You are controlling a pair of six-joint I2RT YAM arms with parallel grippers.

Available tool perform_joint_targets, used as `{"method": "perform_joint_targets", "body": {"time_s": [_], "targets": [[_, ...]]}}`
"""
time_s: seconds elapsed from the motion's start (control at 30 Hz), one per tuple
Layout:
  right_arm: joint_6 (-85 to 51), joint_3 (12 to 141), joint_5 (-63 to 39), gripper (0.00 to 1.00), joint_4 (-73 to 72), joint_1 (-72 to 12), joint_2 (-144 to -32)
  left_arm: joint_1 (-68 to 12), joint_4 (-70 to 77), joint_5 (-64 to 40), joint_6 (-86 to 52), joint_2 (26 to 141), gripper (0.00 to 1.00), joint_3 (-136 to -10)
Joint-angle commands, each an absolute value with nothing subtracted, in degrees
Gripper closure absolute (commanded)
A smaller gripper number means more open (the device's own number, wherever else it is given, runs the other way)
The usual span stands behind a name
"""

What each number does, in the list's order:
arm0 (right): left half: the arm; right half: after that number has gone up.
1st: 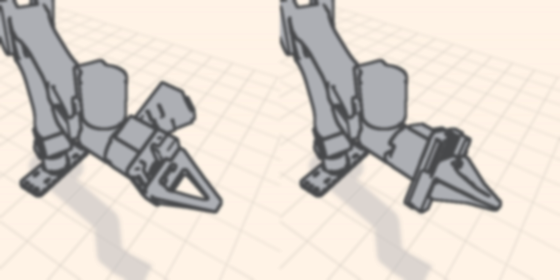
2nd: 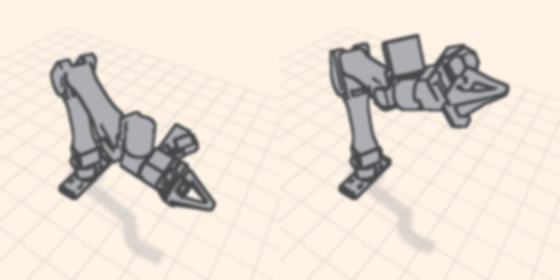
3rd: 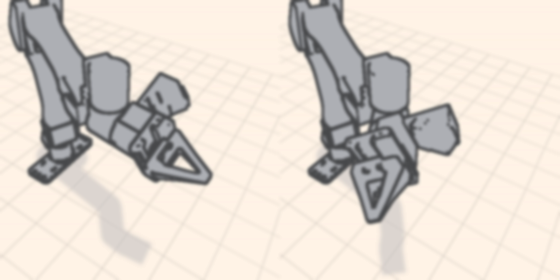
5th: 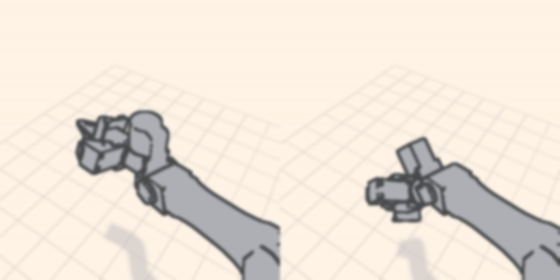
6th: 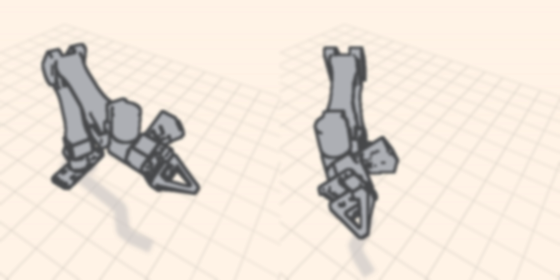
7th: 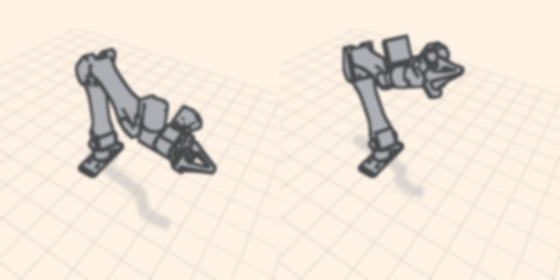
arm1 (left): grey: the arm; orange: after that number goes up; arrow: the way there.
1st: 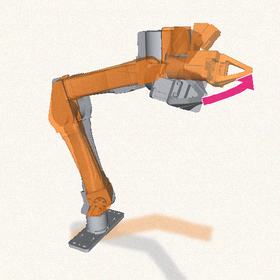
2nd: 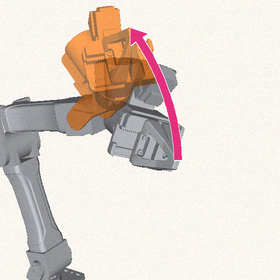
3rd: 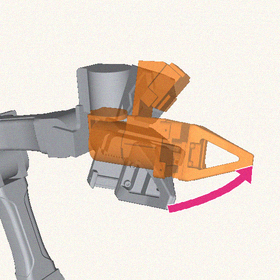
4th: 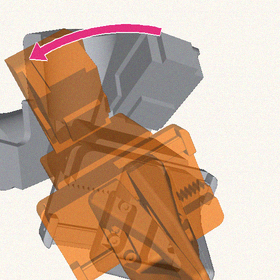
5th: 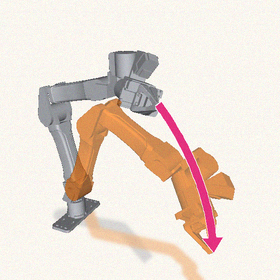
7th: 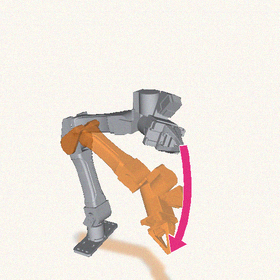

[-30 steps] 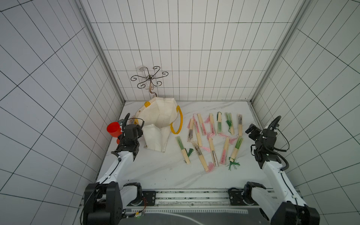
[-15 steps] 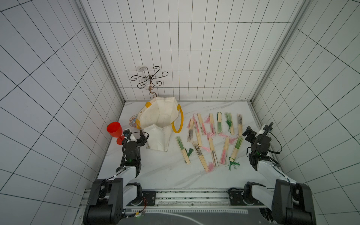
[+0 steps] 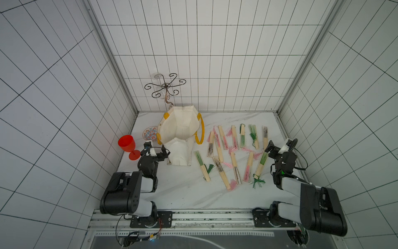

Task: Take out the folding fans from the tote bags
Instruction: Reset both arms

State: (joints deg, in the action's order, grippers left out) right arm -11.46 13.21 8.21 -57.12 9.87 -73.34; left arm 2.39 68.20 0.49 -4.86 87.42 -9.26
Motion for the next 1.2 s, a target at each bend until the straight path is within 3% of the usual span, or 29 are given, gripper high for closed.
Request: {"method": "perform_joint_targets", "body": {"time_s": [0.0,0.07,0.27,0.47,0.57,0.63,1.17], "targets": [[-10.88,10.14,4.84,0.00,-65.55,10.28,-75.65,2.37,79.05,-2.83,-3.23,91.51,0.03,-10.18],[-10.19,10.12,2.72,0.00,-68.56,10.26,-77.39,2.37,79.82,-3.93,-2.91,92.97,0.03,-10.98],[-7.51,10.96,-1.06,0.00,-73.19,9.84,-82.13,0.97,60.06,-11.27,2.26,89.62,0.03,-18.53],[-3.06,10.14,-5.40,0.00,-76.17,7.78,-84.39,0.62,59.70,-10.88,2.64,89.91,0.03,-19.00],[-1.04,10.01,-5.66,0.00,-83.16,6.00,-89.52,-2.10,58.10,-3.04,3.15,90.17,0.03,-19.96],[-0.39,13.73,-5.28,0.00,-71.65,5.72,-87.48,-2.37,57.40,2.56,1.33,90.27,0.03,-20.41],[0.35,14.68,-2.66,0.00,-72.07,4.33,-88.59,-3.41,57.31,4.75,1.76,90.17,0.03,-20.35]]}}
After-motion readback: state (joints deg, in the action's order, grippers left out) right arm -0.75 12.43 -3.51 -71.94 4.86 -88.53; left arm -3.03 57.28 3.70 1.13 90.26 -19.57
